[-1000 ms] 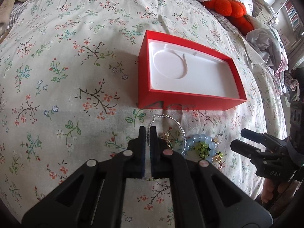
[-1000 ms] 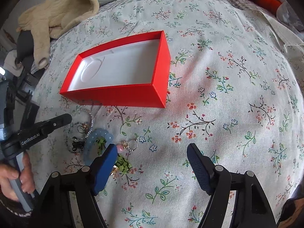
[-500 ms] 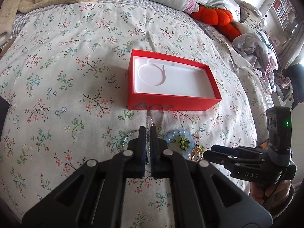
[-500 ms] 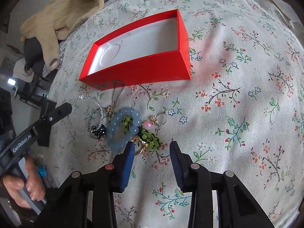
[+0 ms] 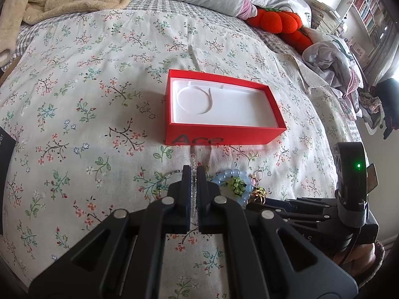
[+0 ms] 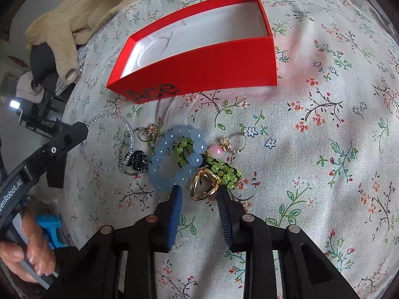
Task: Organize jewelry
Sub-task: 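Carry pearl bracelet into the red box with left while right drops the ring there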
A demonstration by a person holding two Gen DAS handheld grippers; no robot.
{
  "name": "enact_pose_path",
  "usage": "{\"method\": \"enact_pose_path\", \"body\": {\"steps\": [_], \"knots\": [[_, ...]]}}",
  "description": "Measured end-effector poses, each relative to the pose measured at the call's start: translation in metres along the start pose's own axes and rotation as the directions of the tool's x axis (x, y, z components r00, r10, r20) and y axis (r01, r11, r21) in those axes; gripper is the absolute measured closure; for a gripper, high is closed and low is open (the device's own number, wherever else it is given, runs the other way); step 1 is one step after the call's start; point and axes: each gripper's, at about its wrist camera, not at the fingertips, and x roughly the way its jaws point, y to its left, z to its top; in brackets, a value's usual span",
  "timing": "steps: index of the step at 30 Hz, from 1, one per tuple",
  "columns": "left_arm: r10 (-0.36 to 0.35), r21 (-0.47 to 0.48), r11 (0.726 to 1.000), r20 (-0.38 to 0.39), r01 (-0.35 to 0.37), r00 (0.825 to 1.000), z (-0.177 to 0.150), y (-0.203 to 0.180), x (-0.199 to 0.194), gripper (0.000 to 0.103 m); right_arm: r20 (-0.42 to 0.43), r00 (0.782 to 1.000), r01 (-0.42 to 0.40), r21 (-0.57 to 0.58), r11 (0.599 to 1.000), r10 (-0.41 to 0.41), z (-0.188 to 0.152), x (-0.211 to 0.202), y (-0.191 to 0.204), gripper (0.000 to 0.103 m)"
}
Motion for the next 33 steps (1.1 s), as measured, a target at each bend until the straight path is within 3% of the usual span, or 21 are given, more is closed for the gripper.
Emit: {"method": "enact_pose_path", "body": {"steps": [18, 33], "knots": [[-0.013, -0.008, 1.000, 0.035, 0.013, 0.999, 0.007, -0.002, -0.006, 0.098, 0.110, 0.990, -0.086, 0.020, 0.996, 0.083, 0.009, -0.050, -0.021, 0.091], [-0.121, -0.031, 0.991, 0.157, 0.127, 0.980, 0.028, -0.021, -0.017, 0.098, 0.188, 0.982, -0.013, 0.007, 1.000, 0.011, 0.037, -0.063, -0.012, 0.091]]}}
